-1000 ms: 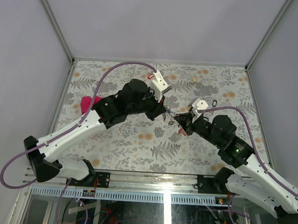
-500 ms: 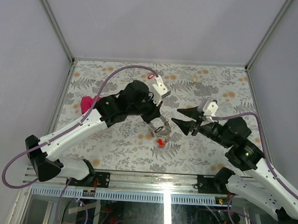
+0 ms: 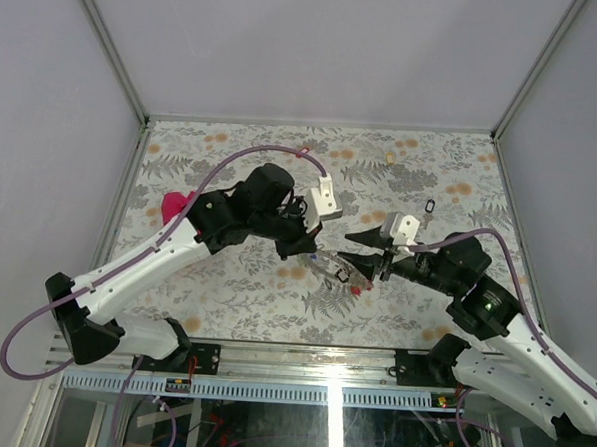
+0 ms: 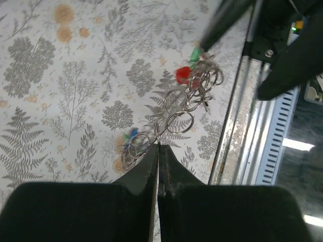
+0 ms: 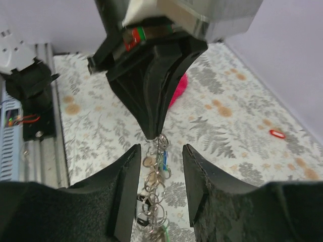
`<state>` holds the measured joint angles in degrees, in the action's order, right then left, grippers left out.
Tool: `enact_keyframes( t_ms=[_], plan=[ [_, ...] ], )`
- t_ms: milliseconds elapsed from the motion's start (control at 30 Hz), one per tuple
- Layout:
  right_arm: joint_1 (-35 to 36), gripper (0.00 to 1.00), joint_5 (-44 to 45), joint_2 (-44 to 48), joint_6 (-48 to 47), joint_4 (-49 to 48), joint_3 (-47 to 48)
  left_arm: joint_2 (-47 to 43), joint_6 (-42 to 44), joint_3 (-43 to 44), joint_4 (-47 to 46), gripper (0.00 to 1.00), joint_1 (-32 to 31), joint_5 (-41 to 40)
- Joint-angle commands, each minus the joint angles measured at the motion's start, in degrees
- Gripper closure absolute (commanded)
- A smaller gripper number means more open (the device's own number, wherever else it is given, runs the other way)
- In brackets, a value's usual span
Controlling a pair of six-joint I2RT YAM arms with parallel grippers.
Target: Put the keys on the keyring
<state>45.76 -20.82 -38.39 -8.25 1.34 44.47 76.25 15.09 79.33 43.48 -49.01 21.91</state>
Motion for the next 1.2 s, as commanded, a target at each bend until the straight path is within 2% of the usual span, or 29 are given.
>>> enact_keyframes(
  t_ms=[0, 367, 900, 1167],
  plan=[
    [0.21, 0.55, -8.89, -1.55, -2.47, 1.44, 3.94, -4.33, 8.69, 3.35, 1.93, 1.0, -0.18, 9.03],
    [0.21, 0.65, -20.76, -4.68, 0.16, -3.78, 3.34, -5.22, 13.18, 4.94, 6.49, 1.0, -3.29, 13.47],
    [0.21, 0.64, -23.27, -8.62, 0.09, -3.13, 3.42, -4.83, 13.32, 6.51, 7.48, 1.0, -5.55, 13.07],
    [0.2, 0.75, -24.87, -10.3, 0.43, -3.07, 4.21, -4.36, 13.45, 7.23, 7.71, 1.0, -5.99, 12.85]
  ],
)
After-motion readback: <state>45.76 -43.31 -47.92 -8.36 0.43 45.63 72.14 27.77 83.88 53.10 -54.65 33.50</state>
